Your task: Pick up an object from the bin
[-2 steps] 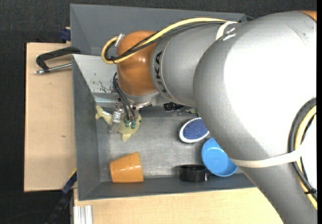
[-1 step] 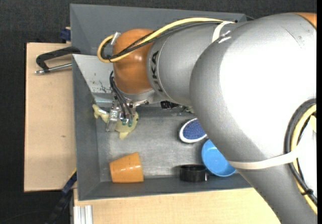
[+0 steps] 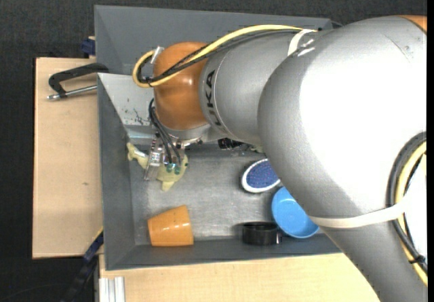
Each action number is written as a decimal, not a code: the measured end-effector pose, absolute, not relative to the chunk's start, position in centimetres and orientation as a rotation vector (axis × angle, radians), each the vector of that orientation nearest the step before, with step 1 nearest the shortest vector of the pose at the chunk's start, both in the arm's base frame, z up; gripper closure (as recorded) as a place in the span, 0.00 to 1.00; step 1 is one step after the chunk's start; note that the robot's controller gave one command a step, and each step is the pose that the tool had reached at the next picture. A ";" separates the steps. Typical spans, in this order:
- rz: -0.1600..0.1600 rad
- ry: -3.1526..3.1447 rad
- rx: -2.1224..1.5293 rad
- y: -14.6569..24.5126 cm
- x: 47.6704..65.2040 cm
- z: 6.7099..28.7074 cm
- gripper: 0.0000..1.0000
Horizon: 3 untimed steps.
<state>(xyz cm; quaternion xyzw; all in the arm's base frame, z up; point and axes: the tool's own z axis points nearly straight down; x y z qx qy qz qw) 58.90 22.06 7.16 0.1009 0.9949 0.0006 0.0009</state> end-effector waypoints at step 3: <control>0.011 3.119 0.229 21.1 60.0 25.1 1.00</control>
Offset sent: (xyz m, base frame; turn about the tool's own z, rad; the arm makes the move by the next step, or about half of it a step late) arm 0.0049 -0.0060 -0.0016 -0.0111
